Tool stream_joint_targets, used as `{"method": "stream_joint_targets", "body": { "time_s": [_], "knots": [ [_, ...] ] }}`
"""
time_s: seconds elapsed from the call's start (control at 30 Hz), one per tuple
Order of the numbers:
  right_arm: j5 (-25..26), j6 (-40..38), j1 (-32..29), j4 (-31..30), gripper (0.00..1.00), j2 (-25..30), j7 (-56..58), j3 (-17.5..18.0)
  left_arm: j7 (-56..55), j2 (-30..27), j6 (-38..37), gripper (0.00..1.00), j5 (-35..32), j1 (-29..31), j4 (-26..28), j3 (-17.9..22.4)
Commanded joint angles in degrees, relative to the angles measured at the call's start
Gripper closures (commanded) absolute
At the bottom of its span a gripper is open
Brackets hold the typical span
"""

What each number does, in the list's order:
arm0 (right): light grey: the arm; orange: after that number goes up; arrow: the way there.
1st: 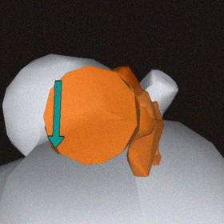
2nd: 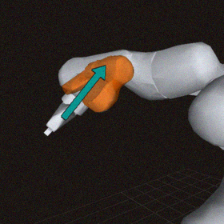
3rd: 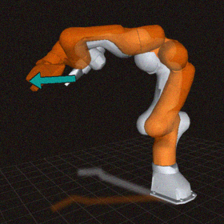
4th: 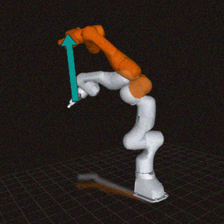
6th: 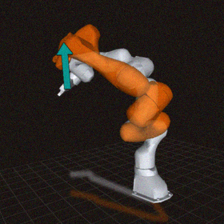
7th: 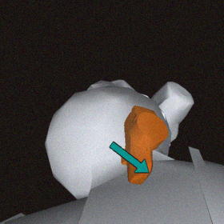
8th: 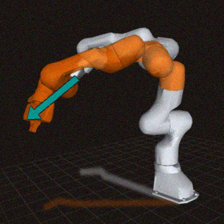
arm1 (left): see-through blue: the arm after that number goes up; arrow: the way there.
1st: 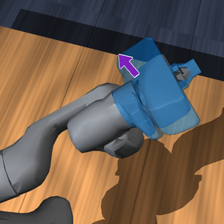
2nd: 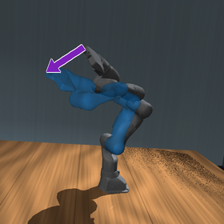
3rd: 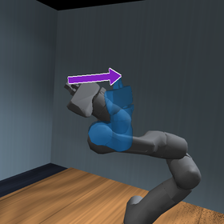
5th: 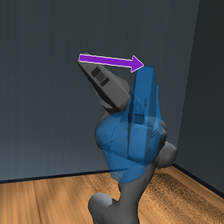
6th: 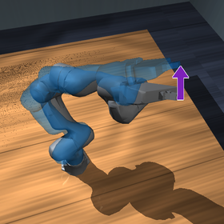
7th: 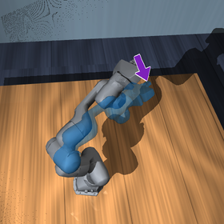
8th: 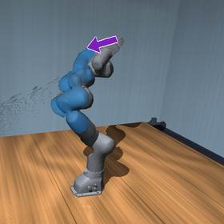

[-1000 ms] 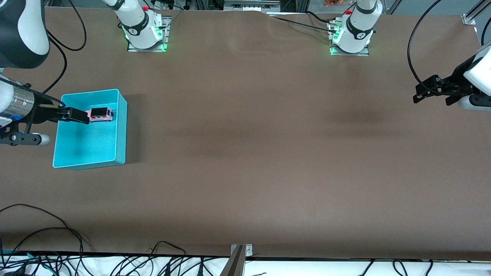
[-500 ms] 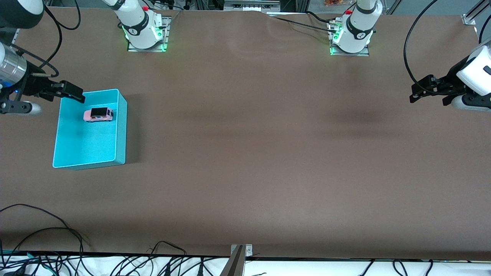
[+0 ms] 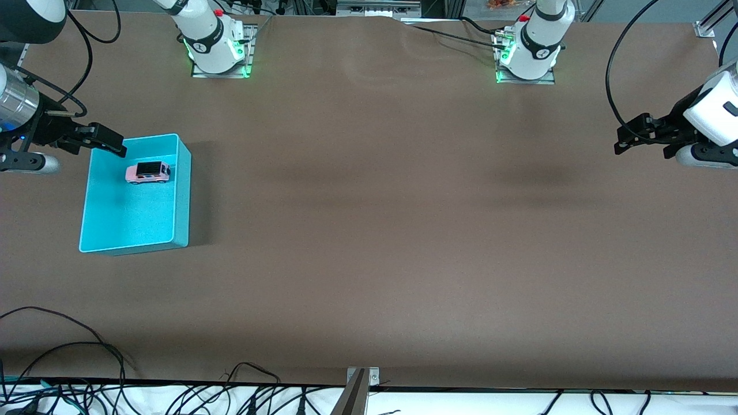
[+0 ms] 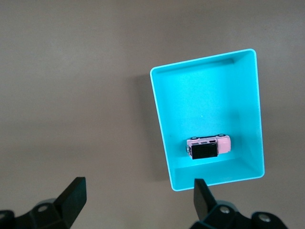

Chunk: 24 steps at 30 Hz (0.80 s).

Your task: Wind and store pink jeep toy

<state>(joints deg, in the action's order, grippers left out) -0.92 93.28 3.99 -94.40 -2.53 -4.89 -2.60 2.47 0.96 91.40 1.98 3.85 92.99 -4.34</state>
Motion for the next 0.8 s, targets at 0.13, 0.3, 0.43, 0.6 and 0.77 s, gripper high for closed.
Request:
{"method": "stream_joint_targets", "body": {
  "time_s": [0.13,0.3,0.43,0.6,0.77],
  "knots": [
    [0.48,0.24,-0.21,0.18,0.00,-0.28,-0.12,-0.03,-0.18,0.44,-1.23,0.00,-1.72,0.11,-1.15,-0.23],
    [0.39,0.24,-0.21,0.09,0.00,-0.28,-0.12,-0.12,-0.18,0.44,-1.32,0.00,-1.72,-0.07,-1.15,-0.23],
    [0.04,0.24,-0.21,0.09,0.00,-0.28,-0.12,-0.12,-0.18,0.44,-1.32,0.00,-1.72,-0.15,-1.15,-0.32],
    [0.04,0.24,-0.21,0.09,0.00,-0.28,-0.12,-0.12,-0.18,0.44,-1.40,0.00,-1.72,-0.07,-1.06,-0.32],
    [0.04,0.15,-0.21,0.09,0.00,-0.28,-0.12,-0.12,-0.18,0.44,-1.40,0.00,-1.72,0.02,-1.15,-0.32]
  ]
}}
